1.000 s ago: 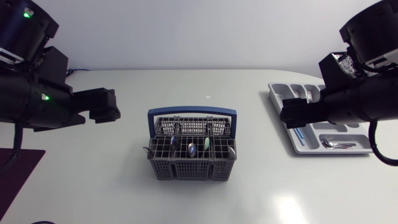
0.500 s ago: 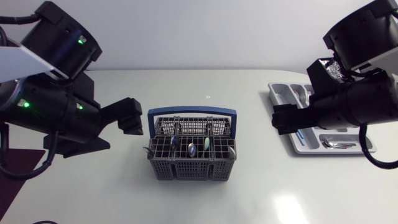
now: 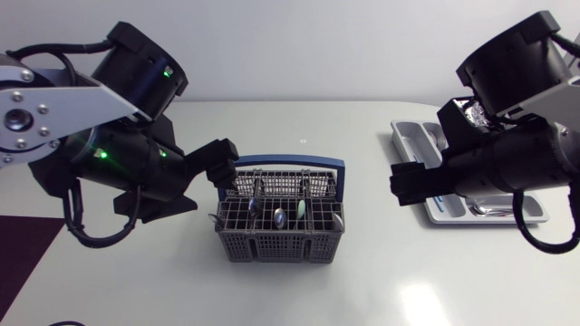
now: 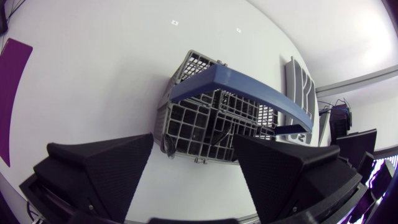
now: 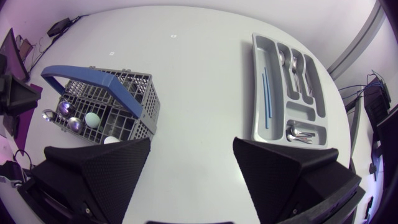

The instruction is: Unload the cutlery basket into the drawer organizer.

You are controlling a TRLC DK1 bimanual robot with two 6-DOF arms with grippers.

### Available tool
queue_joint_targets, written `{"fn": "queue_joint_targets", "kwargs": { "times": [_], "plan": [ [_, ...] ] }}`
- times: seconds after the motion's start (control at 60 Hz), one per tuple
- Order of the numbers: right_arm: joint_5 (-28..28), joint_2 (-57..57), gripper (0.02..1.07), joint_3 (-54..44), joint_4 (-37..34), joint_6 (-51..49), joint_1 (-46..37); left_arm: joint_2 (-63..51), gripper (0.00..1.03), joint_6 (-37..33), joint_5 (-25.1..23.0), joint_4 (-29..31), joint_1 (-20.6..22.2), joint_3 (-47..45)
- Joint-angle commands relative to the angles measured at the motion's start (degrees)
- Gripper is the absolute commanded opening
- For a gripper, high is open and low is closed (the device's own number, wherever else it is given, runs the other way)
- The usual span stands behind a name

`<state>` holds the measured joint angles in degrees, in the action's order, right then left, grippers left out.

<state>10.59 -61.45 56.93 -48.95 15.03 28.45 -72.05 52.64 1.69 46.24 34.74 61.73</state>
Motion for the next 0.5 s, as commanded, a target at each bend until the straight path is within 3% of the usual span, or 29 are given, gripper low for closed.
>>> {"fn": "queue_joint_targets", "kwargs": {
  "times": [0.0, 0.367, 0.483],
  "plan": [
    [0.2, -0.5, 0.98, -2.1, 0.8, 1.4, 0.4, -1.7, 0.99, 3.9, -1.0, 1.4, -0.3, -1.4],
    [0.0, -1.5, 0.98, -4.2, 3.3, 1.2, 0.5, -4.1, 0.99, 8.6, -1.1, 3.1, -0.3, -2.9],
    [0.0, -1.7, 0.98, -5.0, 4.2, 1.2, 0.8, -5.0, 0.90, 9.3, -1.1, 3.6, 0.4, -2.9]
  ]
}}
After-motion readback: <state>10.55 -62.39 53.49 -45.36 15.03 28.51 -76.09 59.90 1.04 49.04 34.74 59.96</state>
